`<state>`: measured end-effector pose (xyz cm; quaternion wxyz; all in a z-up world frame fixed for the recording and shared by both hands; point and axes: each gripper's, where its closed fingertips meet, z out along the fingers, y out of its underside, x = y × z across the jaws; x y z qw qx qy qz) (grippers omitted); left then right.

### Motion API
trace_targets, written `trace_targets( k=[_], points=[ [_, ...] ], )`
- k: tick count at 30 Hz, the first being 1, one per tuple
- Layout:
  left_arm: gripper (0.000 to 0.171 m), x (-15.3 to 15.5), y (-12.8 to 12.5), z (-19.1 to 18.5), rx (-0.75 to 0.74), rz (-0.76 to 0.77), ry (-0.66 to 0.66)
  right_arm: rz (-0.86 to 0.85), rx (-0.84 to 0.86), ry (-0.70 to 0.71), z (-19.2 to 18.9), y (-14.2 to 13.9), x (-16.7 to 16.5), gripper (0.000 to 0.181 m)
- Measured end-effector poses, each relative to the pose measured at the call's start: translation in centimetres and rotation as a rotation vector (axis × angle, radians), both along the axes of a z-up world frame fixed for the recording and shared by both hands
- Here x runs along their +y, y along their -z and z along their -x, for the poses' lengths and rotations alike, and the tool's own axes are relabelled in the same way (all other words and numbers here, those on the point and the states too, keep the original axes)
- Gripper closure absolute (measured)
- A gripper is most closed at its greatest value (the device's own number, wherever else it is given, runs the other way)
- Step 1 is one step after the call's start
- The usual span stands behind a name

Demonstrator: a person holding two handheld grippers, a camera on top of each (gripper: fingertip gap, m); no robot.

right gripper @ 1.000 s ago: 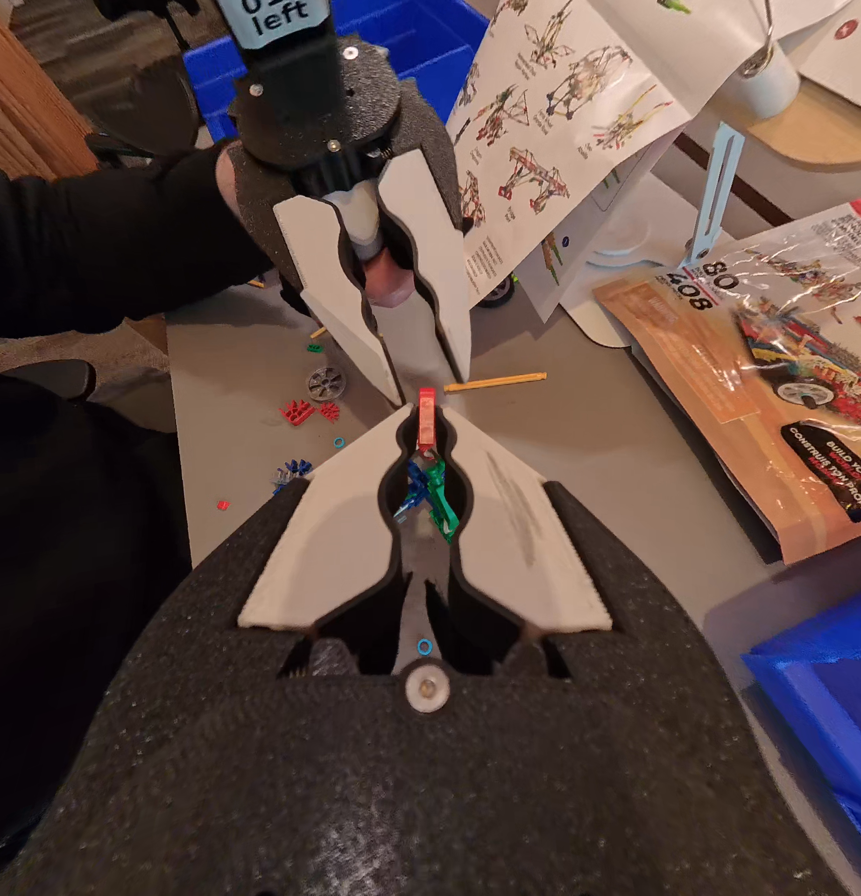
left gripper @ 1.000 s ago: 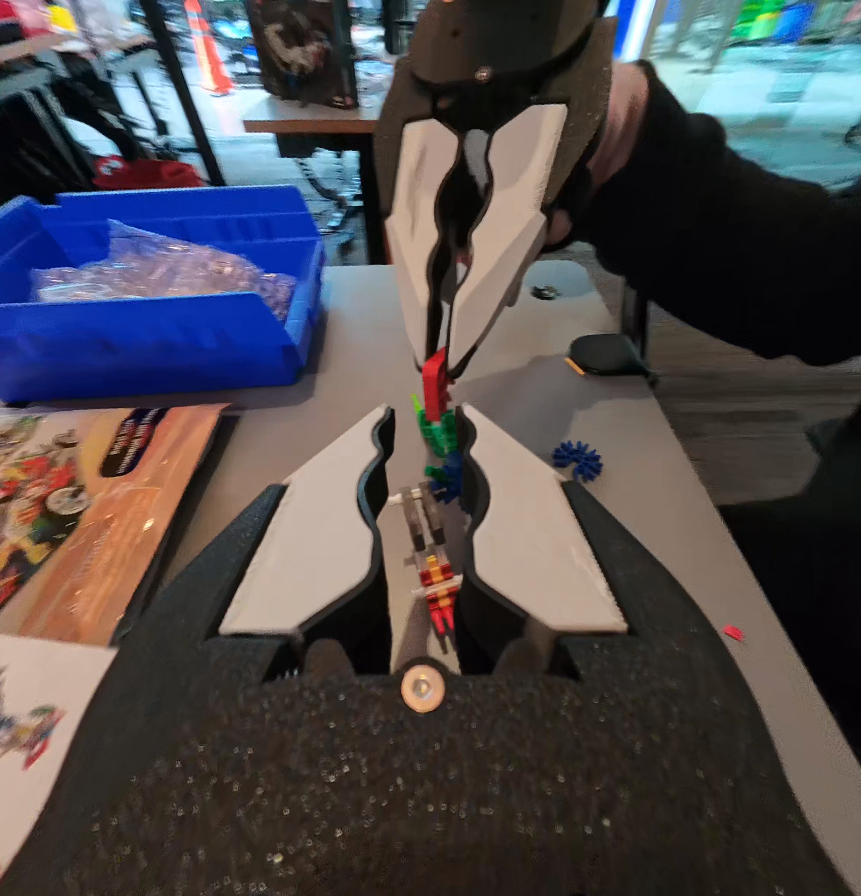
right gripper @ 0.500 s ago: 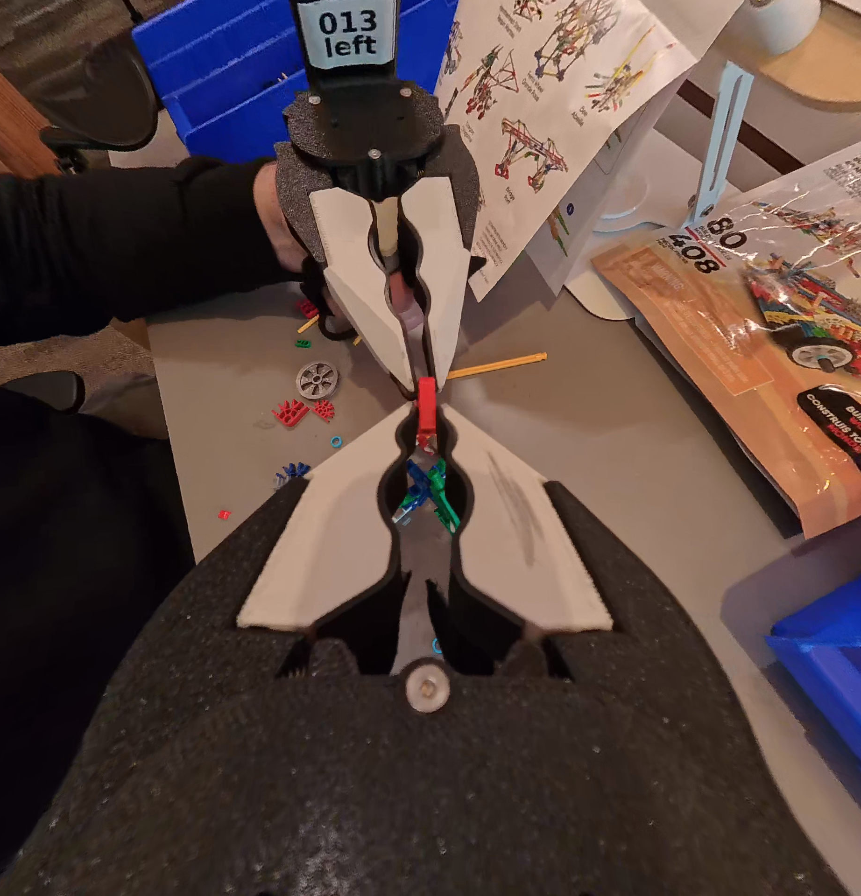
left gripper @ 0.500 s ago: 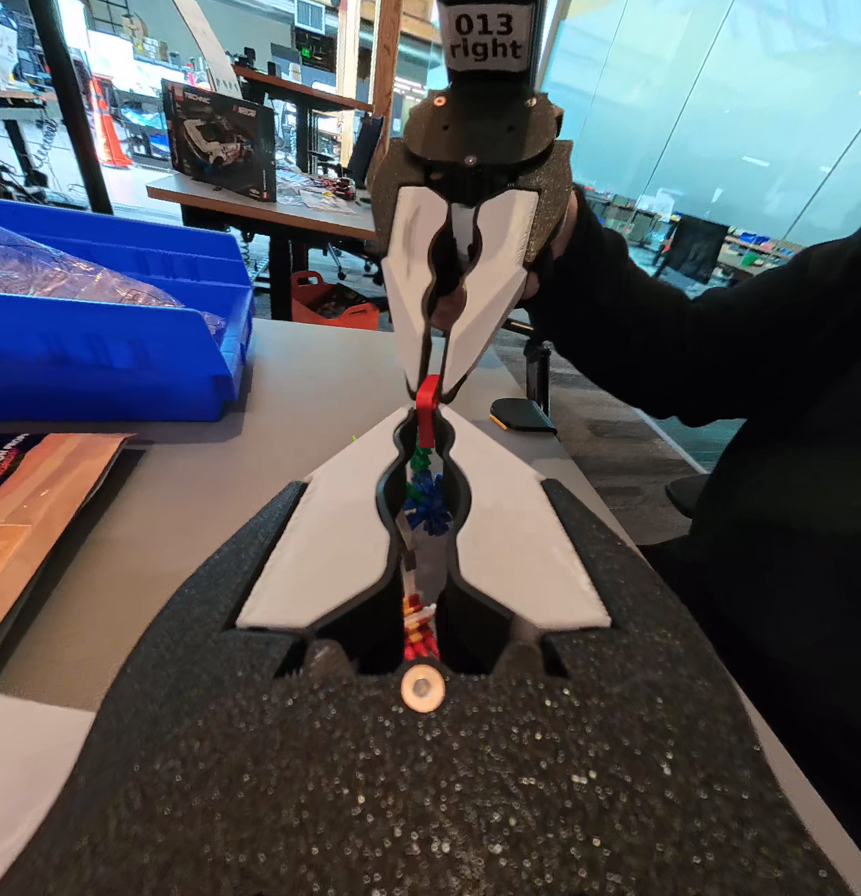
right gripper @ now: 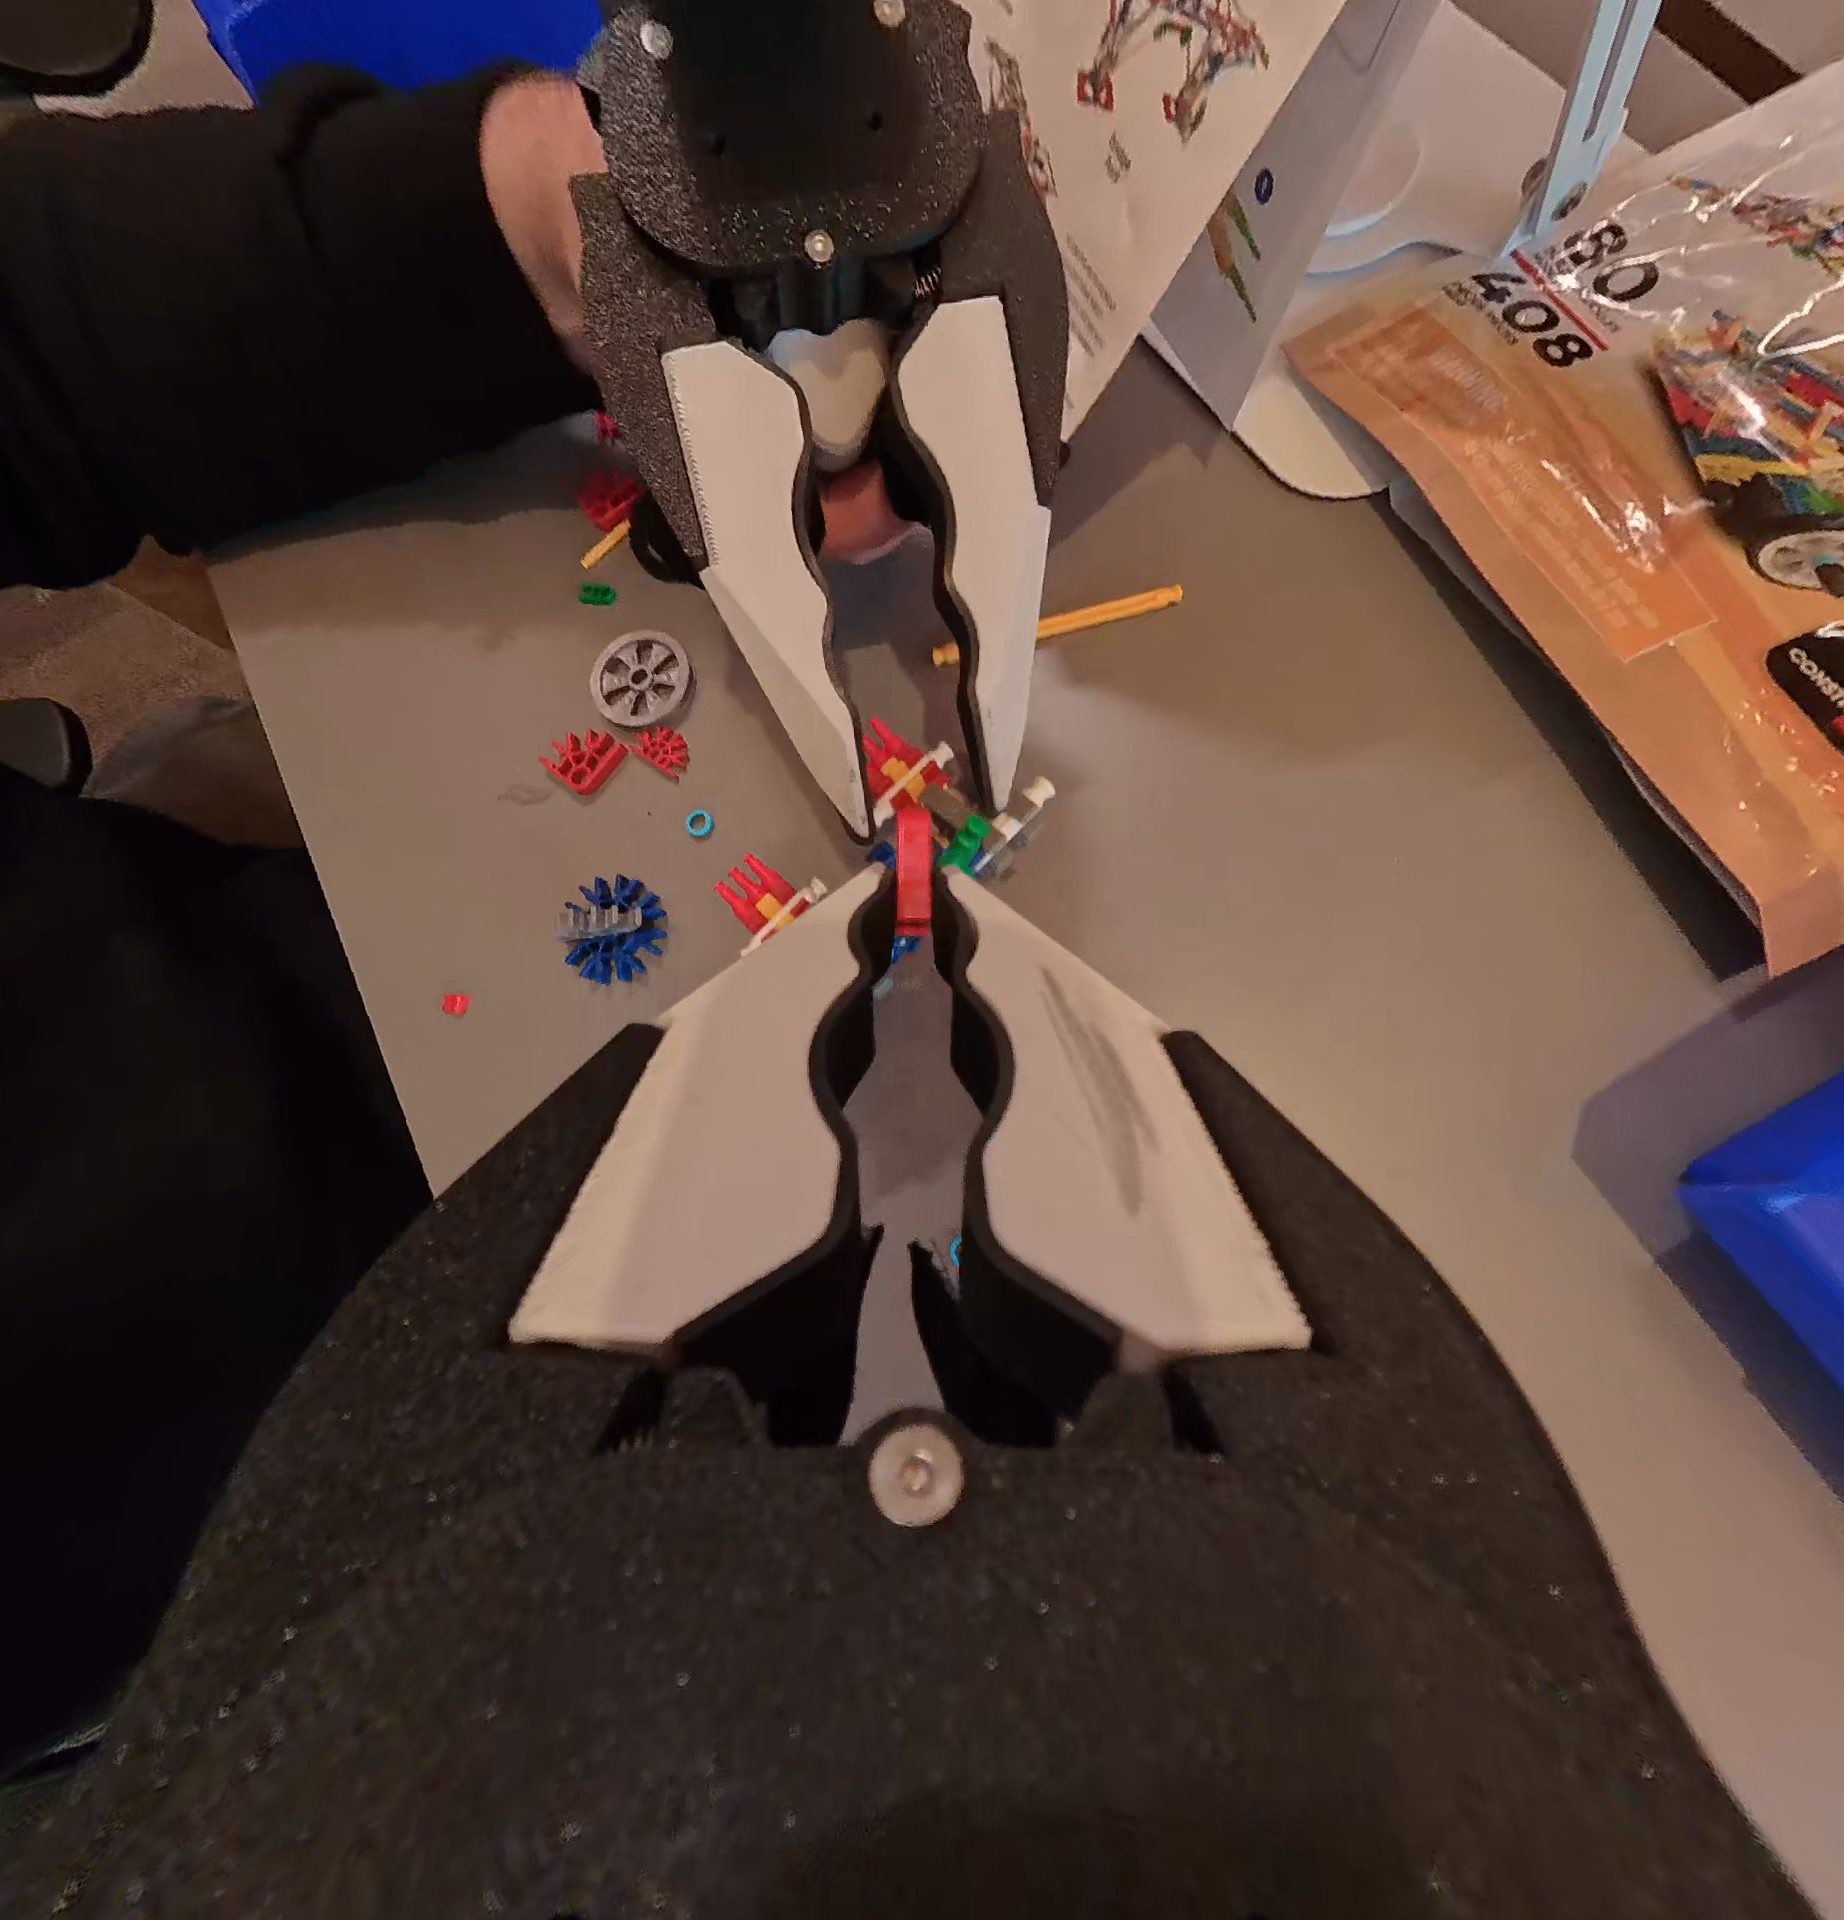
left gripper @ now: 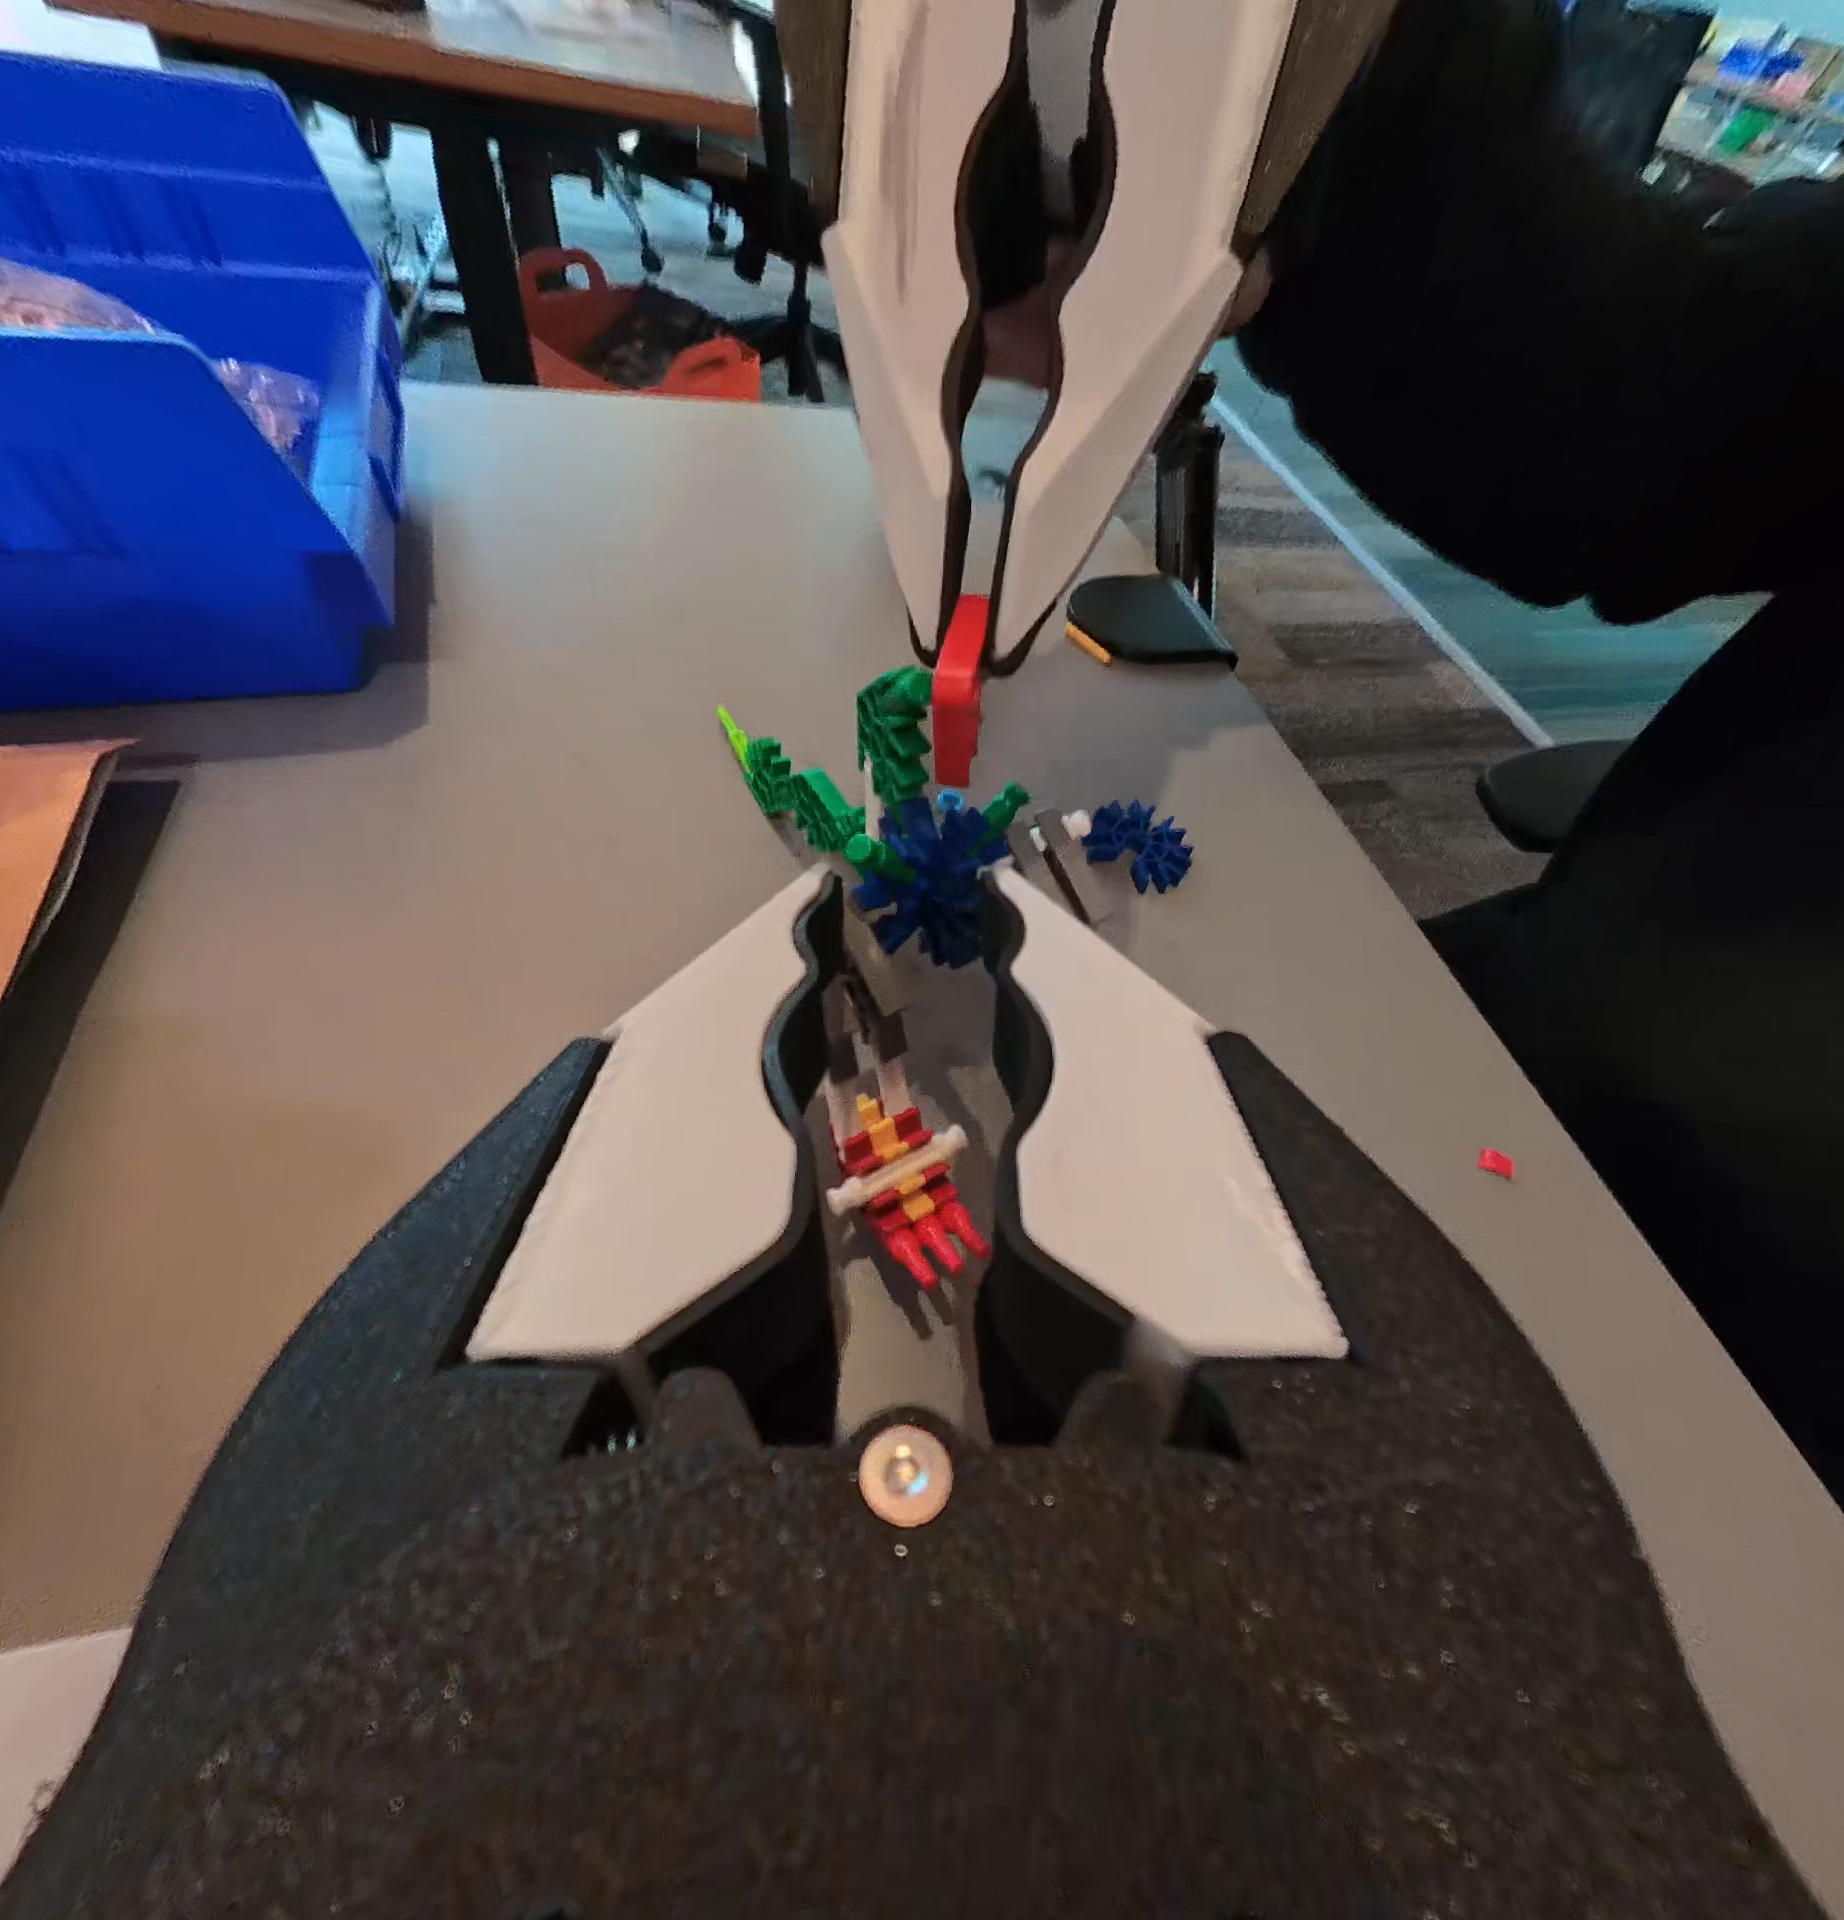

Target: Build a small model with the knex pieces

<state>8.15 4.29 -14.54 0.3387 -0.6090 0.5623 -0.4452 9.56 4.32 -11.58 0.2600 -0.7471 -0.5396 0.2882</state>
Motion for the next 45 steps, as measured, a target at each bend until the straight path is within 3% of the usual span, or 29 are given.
trace_targets(
  k=[14, 19, 24, 28, 38, 45],
  points=[
    [0.141, -3.8, 1.3, -4.0, 0.041, -0.089, -0.165, -0.031, -0.076, 0.056, -3.5, 1.3, 0.2, 0.176],
    [0.135, -6.1, 0.8, -6.0, 0.025, -0.191, -0.091, -0.03, -0.102, 0.061, -5.4, 1.0, -1.0, 0.176],
    [0.132, -3.4, -1.8, -4.6, -0.062, -0.233, -0.163, -0.063, -0.117, 0.023, -5.0, -0.2, -2.0, 0.176],
    [0.135, -1.6, -1.4, -4.6, -0.05, -0.273, -0.21, -0.093, -0.209, 0.003, -4.2, 0.3, -1.5, 0.176],
    [0.141, -0.9, 0.3, -5.8, -0.021, -0.268, -0.179, -0.094, -0.485, -0.092, -3.4, 1.3, -0.8, 0.176],
    [0.144, -0.8, 0.0, -5.8, -0.047, -0.25, -0.173, -0.082, -0.521, -0.1, -3.3, 1.5, -0.8, 0.176]
  ],
)
